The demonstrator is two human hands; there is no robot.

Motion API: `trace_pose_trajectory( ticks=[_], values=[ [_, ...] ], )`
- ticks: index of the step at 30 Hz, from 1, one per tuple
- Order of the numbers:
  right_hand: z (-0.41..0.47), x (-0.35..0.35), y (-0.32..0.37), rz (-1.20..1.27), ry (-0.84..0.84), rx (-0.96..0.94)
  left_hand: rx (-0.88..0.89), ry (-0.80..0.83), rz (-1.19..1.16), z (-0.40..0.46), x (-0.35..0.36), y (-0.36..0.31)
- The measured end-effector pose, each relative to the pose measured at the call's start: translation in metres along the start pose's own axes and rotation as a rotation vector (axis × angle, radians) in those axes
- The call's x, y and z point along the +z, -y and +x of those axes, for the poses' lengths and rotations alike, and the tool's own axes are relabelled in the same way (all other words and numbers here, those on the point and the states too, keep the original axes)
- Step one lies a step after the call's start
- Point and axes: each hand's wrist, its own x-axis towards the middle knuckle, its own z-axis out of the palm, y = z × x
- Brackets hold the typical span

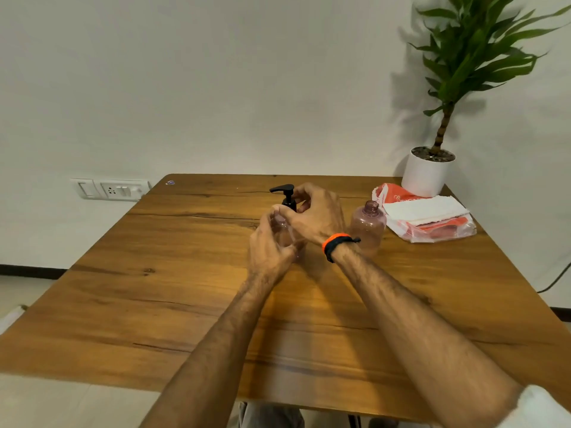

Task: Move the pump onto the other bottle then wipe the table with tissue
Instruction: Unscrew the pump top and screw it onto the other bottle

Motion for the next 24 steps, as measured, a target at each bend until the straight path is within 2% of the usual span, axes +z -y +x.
trace_pose_trajectory(
  ticks=[7,18,21,24],
  values=[
    [0.005,0.010,0.003,0.063,-0.082,0.067,-0.020,-0.017,0.004,0.001,0.004,0.005],
    [0.015,-0.003,-0.006,0.204,0.149,0.026,-0.071,-0.031,0.033,0.004,0.007,0.005],
    [0.013,-0.001,-0.005,0.194,0.148,0.026,-0.072,-0.033,0.041,0.003,0.006,0.005],
    [0.009,0.001,-0.001,0.136,0.074,0.040,-0.079,-0.022,0.047,0.003,0.006,0.005]
  ],
)
